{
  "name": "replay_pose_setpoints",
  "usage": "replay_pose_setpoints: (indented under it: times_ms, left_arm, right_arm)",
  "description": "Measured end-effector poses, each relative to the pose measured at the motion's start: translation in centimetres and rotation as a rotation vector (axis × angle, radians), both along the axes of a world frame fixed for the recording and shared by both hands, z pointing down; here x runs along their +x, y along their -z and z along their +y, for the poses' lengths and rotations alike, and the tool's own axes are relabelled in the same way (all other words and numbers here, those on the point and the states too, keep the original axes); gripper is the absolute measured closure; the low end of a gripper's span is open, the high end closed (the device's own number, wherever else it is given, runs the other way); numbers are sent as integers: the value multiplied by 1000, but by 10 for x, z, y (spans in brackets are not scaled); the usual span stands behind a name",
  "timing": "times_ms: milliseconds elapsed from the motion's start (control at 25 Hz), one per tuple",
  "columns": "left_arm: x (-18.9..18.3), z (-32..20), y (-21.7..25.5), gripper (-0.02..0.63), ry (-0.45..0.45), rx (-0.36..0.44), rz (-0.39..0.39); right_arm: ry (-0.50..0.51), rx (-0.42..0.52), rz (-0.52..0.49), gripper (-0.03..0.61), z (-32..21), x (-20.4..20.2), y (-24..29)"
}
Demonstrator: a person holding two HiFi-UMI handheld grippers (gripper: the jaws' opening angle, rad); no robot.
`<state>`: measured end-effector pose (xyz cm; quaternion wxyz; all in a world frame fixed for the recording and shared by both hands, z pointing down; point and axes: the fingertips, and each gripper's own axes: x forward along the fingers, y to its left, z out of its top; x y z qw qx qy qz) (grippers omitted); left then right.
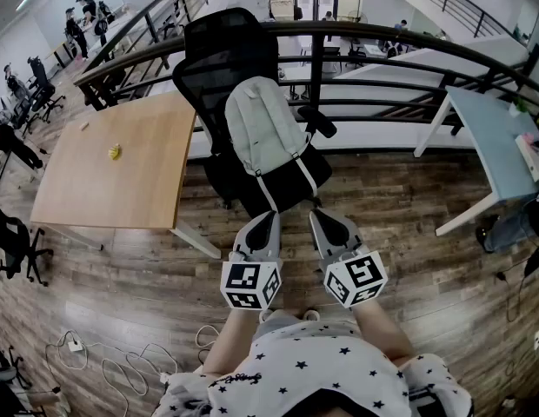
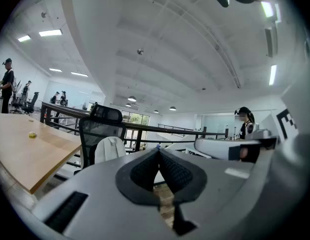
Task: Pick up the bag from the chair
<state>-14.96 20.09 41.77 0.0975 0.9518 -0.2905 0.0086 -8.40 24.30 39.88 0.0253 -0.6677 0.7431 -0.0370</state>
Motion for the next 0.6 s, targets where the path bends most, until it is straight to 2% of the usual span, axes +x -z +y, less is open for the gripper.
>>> replay_pose_setpoints:
  times_ms: [200,600]
  left_arm:
    - [-15,18,-2,603,15,-33,13]
    - [-9,54,0,603,41,-22,33]
  right_arm:
    - [-9,7,-15,584,21,-10,5]
    - [32,14,5,584,51,-5,5]
